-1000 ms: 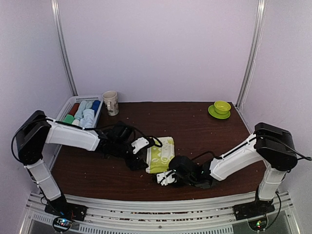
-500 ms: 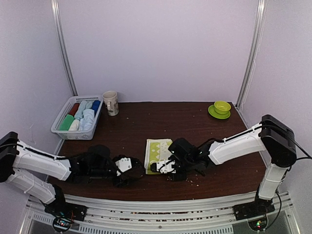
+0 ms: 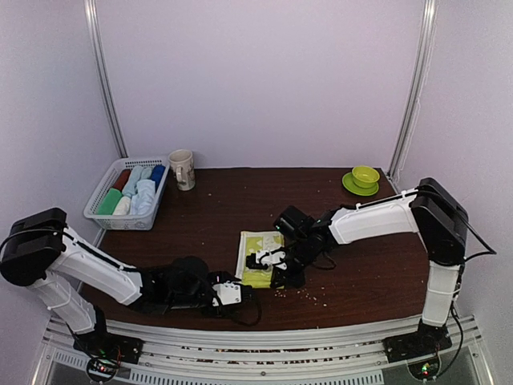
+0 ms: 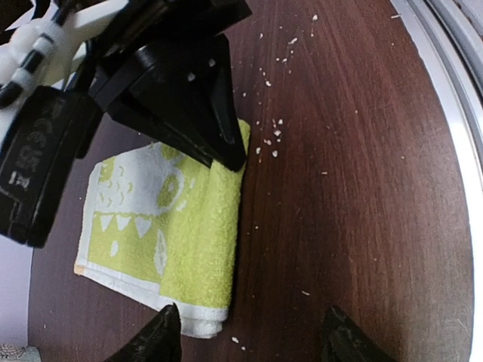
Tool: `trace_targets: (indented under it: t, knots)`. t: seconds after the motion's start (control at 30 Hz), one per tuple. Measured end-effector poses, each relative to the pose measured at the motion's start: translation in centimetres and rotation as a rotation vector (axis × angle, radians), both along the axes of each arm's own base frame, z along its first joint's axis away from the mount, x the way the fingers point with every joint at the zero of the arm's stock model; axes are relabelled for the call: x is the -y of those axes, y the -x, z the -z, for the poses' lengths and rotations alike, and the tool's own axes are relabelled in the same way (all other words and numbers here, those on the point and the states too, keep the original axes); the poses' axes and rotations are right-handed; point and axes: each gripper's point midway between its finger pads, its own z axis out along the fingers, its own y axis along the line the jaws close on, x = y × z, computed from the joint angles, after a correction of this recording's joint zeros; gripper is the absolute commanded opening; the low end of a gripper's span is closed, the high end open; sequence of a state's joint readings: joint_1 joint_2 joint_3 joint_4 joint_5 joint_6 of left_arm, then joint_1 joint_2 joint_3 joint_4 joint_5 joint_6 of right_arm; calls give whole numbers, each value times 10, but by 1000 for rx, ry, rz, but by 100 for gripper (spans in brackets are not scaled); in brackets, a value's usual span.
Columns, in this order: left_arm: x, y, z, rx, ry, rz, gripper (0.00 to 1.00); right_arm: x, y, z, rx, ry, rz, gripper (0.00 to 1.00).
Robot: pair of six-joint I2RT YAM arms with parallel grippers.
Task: Roll the towels
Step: Roll the towel at the center of the board.
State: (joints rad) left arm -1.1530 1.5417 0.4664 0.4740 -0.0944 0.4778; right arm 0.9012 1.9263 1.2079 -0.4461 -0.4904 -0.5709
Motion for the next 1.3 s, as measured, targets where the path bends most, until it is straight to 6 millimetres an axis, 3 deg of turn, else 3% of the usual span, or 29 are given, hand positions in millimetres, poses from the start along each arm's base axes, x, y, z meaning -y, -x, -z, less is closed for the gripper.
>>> trace_targets:
  t: [0.43,0.73,1.13,1.3]
  knots:
    - [17,-18,-8,114,-27,-9,59,6,0,1,-186,2,15,0]
    - [23,-19,7,120,-82,6,54,9,0,1,-242,-2,24,0]
    - [28,-27,24,125,-140,-18,33,12,2,2,-287,-2,29,0]
    - [31,-32,27,134,-149,-34,13,12,2,2,-301,-2,30,0]
